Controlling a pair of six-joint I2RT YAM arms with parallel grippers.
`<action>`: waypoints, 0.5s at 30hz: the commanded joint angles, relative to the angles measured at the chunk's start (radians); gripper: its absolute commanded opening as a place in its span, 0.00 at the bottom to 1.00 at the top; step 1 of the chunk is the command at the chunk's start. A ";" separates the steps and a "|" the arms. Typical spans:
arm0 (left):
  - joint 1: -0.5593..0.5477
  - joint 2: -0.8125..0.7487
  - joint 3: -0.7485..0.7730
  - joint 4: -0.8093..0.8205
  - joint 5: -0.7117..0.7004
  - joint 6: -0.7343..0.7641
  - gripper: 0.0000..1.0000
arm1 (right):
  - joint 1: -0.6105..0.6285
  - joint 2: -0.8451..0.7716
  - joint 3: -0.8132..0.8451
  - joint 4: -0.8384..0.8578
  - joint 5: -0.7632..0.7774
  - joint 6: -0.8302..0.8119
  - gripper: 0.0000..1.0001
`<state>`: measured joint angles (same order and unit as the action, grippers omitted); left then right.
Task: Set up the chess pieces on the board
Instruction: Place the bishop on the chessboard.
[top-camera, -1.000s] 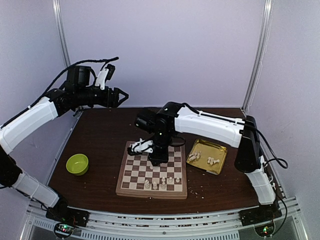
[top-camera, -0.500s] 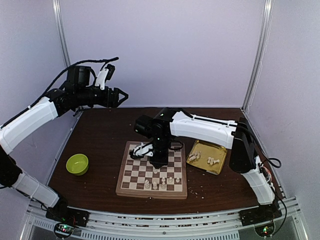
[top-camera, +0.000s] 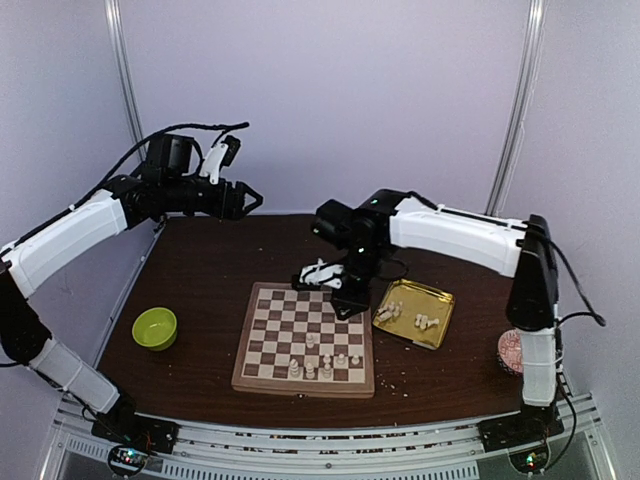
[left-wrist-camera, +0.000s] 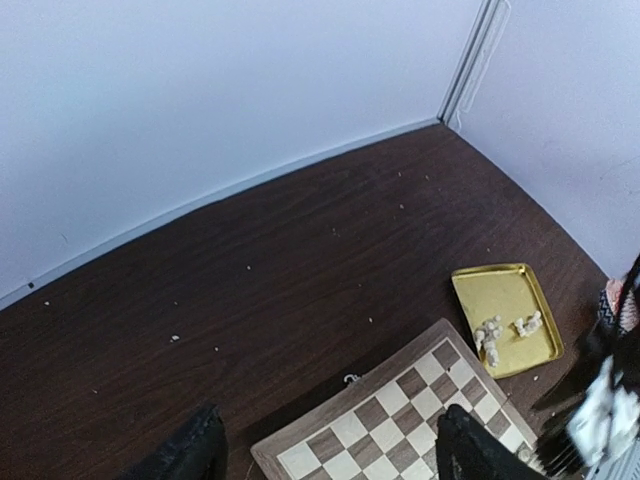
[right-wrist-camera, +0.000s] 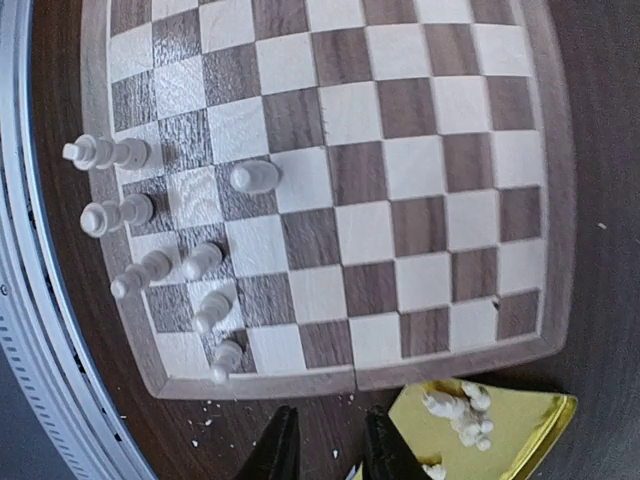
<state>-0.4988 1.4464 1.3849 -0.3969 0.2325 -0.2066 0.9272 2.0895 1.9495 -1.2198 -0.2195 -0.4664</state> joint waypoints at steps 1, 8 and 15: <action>-0.038 0.083 0.096 -0.125 0.033 0.102 0.72 | -0.098 -0.317 -0.239 0.156 -0.035 -0.023 0.22; -0.233 0.176 0.219 -0.409 -0.196 0.303 0.71 | -0.385 -0.703 -0.523 0.392 -0.190 0.052 0.29; -0.294 0.279 0.223 -0.548 -0.067 0.315 0.71 | -0.623 -0.923 -0.843 0.733 -0.350 0.184 0.46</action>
<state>-0.7681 1.6691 1.5936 -0.8257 0.1326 0.0612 0.3595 1.1984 1.1992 -0.6731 -0.4778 -0.3599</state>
